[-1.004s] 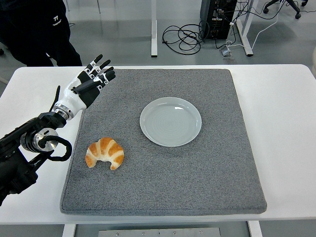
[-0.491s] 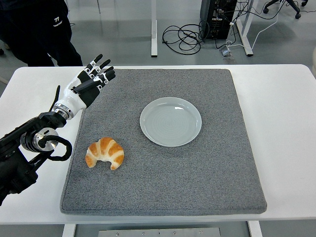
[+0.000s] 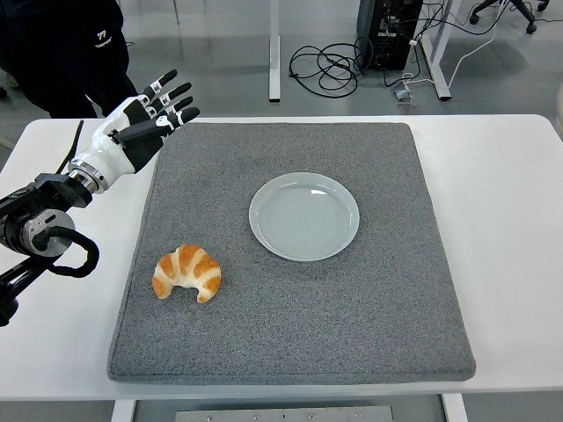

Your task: Place the bread on the plate

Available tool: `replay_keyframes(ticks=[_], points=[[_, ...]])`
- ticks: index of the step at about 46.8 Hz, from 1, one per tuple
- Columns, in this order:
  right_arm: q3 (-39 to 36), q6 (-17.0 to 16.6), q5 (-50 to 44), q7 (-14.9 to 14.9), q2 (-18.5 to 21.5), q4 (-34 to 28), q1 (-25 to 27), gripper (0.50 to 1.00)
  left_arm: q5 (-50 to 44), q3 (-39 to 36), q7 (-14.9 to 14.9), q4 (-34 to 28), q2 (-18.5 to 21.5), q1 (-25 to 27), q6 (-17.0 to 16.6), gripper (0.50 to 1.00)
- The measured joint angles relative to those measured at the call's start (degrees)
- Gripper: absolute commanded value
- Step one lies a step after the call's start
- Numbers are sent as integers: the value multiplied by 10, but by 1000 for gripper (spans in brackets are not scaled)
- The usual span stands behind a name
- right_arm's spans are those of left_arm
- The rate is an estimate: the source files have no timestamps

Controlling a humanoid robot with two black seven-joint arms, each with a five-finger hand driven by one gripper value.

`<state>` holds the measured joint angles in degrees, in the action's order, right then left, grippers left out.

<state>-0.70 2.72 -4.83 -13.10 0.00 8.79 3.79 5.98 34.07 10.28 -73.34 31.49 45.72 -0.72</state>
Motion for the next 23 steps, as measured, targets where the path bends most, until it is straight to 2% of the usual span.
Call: replay_keyframes(ticks=[8, 18, 23], points=[[-1, 0, 0, 0, 0, 0, 0, 1000, 1, -61, -45, -75, 90, 42, -18, 960], [-1, 0, 0, 0, 0, 0, 0, 1000, 10, -222, -49, -140, 210, 159, -16, 958], [-1, 0, 0, 0, 0, 1, -1, 1000, 22, -288, -49, -169, 248, 223, -16, 957]])
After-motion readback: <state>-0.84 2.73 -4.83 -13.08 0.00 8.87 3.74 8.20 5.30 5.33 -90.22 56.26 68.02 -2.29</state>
